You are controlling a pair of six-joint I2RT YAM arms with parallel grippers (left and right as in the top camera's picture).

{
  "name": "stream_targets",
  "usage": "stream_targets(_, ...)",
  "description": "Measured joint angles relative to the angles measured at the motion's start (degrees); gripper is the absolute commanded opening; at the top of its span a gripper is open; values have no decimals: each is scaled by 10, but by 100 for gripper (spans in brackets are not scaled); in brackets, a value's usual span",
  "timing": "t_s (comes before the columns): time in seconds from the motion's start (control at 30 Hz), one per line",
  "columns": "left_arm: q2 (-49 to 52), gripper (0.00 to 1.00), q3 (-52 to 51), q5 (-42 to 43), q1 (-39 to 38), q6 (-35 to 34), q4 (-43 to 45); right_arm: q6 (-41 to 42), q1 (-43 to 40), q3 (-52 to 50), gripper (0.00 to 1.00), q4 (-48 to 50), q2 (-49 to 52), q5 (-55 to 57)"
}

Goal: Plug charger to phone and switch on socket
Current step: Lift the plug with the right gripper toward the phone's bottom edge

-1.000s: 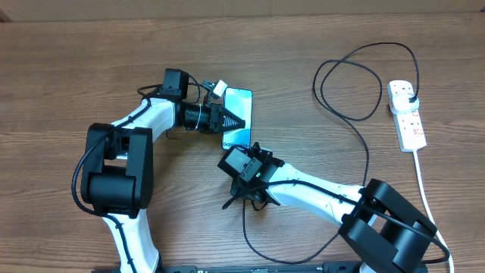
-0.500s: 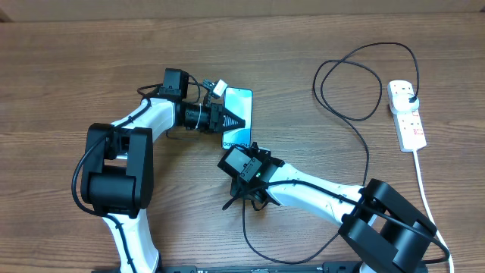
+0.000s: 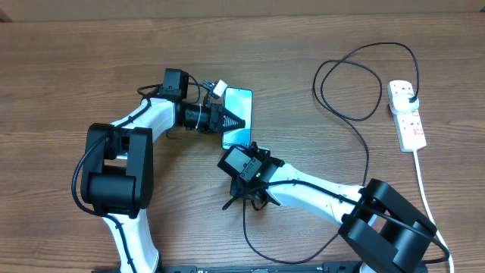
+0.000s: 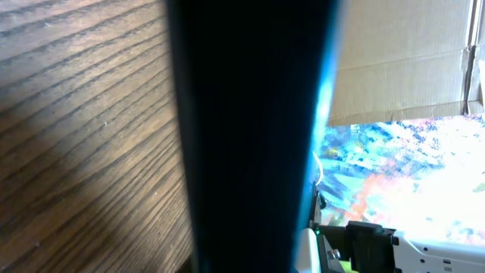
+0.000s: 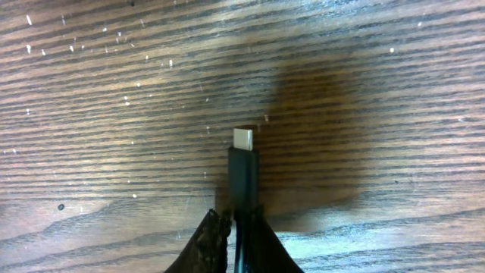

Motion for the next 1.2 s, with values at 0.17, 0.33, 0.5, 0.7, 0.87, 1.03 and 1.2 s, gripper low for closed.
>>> stream_targets(0.17,0,4,0,0,0,0,-2,-1,0,0,4,0,0,0)
stream_targets(0.33,0,4,0,4,0,9,-4,-2,0,0,4,-1,0,-1)
stream_targets(0.5,0,4,0,31,0,37,-10,-19,-1,0,4,-18,0,-14)
stream_targets(0.7,0,4,0,44,4,49,-16,-108,-2,0,4,-20,-39,-42)
stream_targets(0.87,0,4,0,59,27,61,-28,-174,-12,0,4,-22,-126,-91)
stream_targets(1.03,0,4,0,86,57,89,-50,-238,-37,-1,4,28,-154,-185)
stream_targets(1.2,0,4,0,97,60,104,-51,-254,-39,-30,4,109,-154,-231)
